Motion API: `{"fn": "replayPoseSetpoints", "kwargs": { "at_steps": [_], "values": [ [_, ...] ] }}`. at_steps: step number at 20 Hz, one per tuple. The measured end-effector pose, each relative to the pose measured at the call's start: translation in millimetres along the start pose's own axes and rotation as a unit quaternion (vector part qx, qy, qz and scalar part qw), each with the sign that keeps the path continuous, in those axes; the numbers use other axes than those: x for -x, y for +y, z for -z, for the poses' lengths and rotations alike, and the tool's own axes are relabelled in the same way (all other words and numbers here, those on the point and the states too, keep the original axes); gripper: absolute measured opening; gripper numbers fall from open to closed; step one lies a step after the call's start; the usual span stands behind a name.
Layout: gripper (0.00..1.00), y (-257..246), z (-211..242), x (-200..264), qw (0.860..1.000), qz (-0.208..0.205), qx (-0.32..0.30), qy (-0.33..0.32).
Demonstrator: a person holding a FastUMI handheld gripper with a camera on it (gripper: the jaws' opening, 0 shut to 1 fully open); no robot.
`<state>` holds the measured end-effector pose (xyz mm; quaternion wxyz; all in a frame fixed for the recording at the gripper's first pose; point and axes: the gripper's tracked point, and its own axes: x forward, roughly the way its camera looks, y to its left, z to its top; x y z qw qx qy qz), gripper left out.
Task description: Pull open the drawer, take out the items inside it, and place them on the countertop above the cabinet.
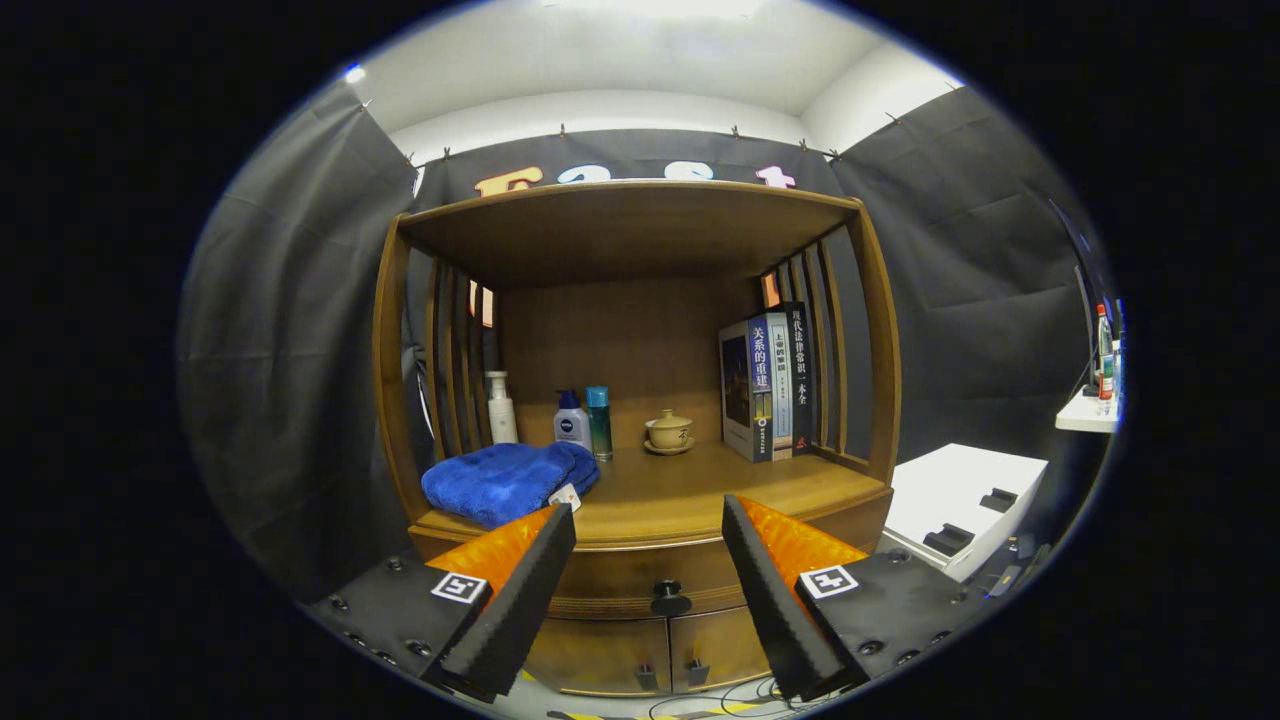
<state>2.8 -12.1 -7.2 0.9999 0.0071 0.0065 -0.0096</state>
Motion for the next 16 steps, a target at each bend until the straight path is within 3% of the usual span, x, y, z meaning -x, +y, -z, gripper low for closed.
{"fn": "replayPoseSetpoints", "kwargs": {
  "at_steps": [7, 11, 16],
  "values": [
    [0.98, -7, 0, 1, 1.000, 0.002, -0.028, -0.004],
    [0.98, -16, -2, -5, 0.999, 0.023, -0.036, -0.032],
    [0.98, 2, 51, -23, 1.000, 0.001, 0.009, -0.026]
  ]
}}
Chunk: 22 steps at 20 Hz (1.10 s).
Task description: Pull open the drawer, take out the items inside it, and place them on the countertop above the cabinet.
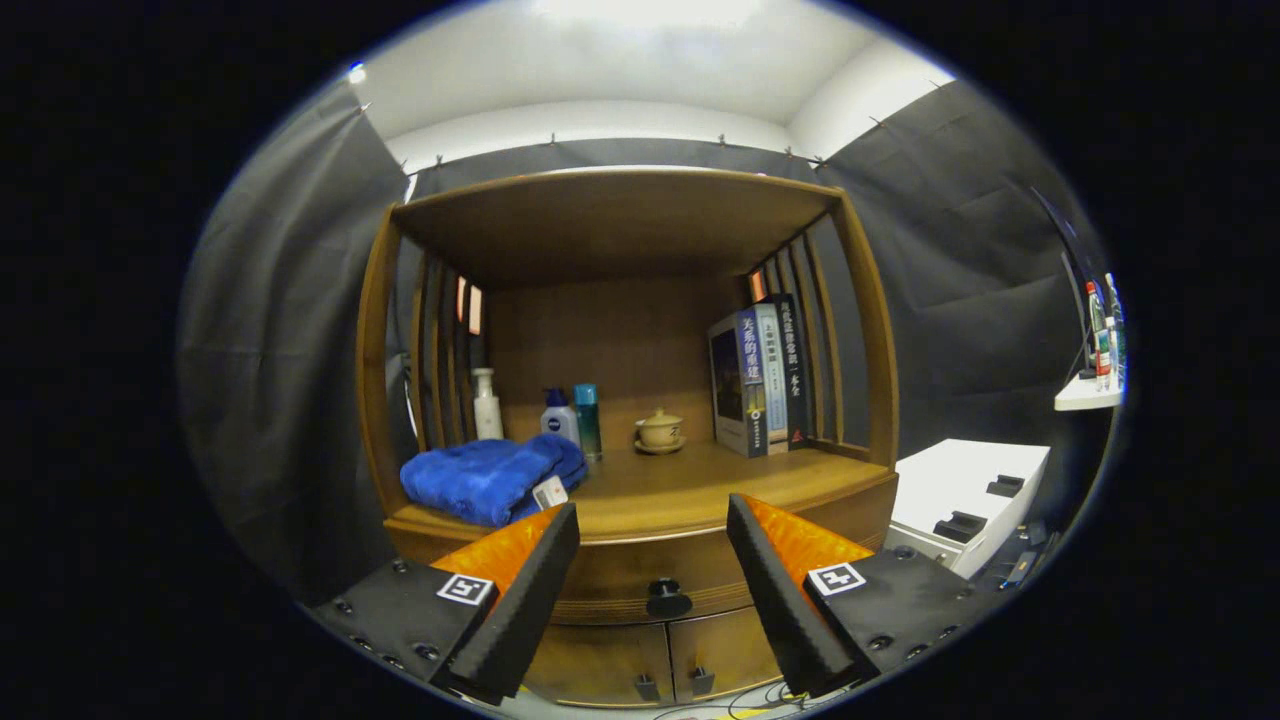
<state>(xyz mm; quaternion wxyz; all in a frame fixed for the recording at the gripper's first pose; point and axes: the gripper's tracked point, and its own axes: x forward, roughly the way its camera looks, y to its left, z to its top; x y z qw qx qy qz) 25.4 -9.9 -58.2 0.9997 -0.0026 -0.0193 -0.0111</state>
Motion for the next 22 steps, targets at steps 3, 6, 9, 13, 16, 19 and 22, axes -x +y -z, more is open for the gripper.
{"fn": "replayPoseSetpoints", "kwargs": {
  "at_steps": [3, 6, 9, 13, 16, 19, 22],
  "values": [
    [0.99, -1, 27, -13, 1.000, -0.001, 0.014, 0.002],
    [0.99, 5, 53, -22, 0.999, -0.021, 0.016, 0.023],
    [0.98, -3, 73, -26, 0.999, -0.018, 0.014, 0.041],
    [0.98, -20, 99, -39, 0.998, -0.012, -0.005, 0.066],
    [0.98, -31, 111, -50, 0.997, -0.007, -0.022, 0.076],
    [0.98, -33, 120, -62, 0.996, -0.016, -0.031, 0.087],
    [0.88, -33, 129, -68, 0.994, -0.022, -0.034, 0.101]
  ]
}}
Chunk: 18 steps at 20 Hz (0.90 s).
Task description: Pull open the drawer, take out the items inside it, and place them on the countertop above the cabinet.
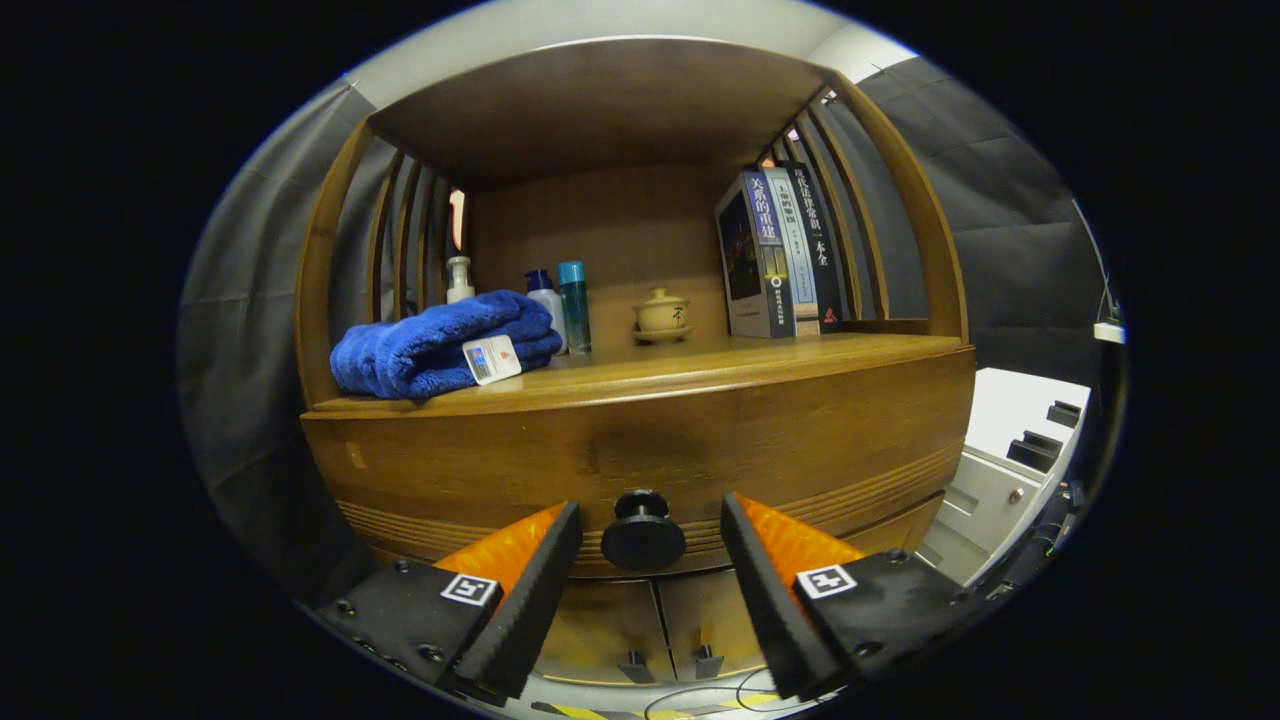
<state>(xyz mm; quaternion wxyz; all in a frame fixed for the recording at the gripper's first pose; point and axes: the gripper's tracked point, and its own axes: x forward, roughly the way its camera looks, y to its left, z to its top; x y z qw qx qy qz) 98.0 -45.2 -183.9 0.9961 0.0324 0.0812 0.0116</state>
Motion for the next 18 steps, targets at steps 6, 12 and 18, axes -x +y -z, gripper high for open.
{"fn": "replayPoseSetpoints", "kwargs": {
  "at_steps": [6, 12, 18],
  "values": [
    [0.68, 1, 8, -3, 1.000, 0.001, 0.000, 0.007],
    [0.57, -1, 10, -8, 1.000, 0.008, -0.011, 0.024],
    [0.49, -2, 10, -5, 1.000, 0.004, -0.002, 0.026]
  ]
}}
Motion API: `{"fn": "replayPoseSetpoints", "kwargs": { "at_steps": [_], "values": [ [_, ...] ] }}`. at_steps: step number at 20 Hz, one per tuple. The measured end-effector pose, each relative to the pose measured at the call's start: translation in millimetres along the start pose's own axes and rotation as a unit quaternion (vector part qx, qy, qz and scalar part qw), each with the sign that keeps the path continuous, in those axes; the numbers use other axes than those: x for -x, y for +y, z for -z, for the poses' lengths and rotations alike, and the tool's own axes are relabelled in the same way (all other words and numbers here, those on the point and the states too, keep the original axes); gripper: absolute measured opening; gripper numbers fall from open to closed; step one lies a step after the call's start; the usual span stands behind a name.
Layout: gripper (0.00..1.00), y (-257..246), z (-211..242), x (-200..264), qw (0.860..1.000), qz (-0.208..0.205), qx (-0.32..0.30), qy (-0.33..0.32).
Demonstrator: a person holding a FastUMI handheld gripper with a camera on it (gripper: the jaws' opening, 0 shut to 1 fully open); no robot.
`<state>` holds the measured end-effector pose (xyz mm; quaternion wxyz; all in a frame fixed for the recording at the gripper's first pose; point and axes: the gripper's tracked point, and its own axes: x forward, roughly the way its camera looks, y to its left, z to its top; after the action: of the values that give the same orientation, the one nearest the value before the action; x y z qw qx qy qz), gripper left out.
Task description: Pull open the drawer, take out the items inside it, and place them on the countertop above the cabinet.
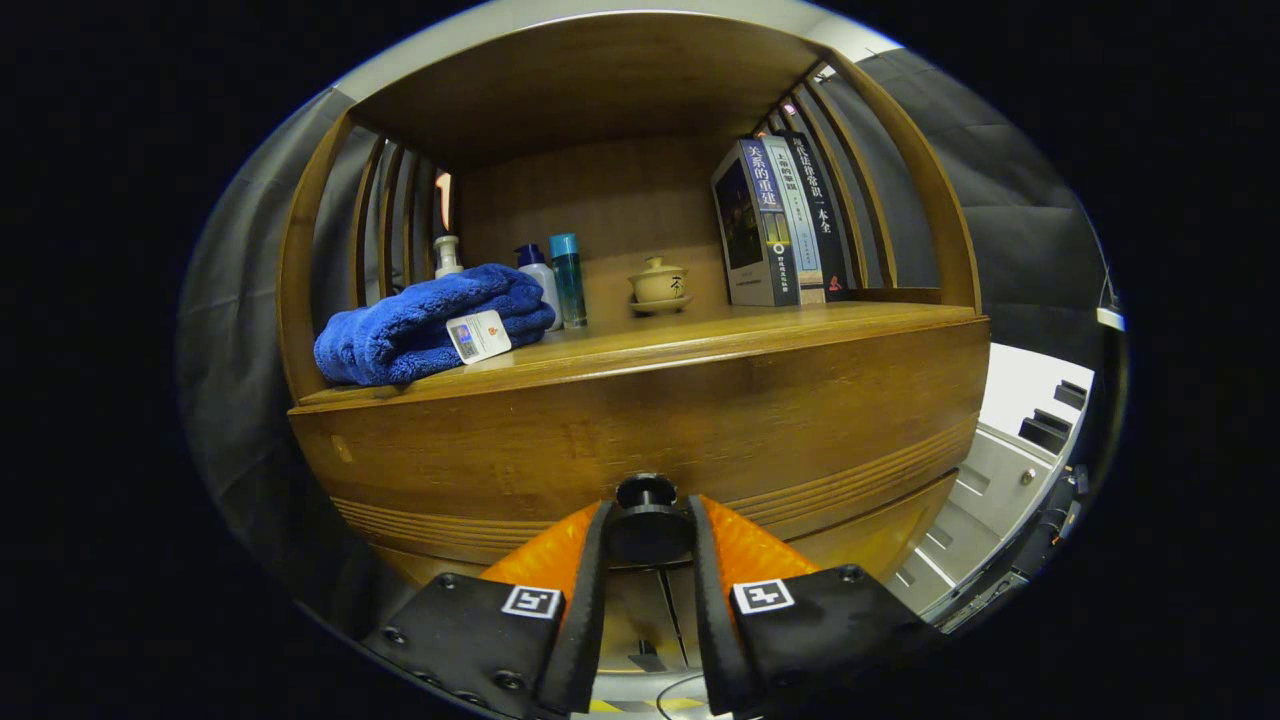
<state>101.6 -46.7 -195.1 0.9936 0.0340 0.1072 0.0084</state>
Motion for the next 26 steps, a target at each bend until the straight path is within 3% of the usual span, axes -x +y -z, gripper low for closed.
{"fn": "replayPoseSetpoints", "kwargs": {
  "at_steps": [10, 26],
  "values": [
    [0.39, 0, 3, -2, 1.000, -0.008, -0.011, -0.009],
    [0.39, -1, 7, 19, 1.000, -0.004, -0.006, 0.000]
  ]
}}
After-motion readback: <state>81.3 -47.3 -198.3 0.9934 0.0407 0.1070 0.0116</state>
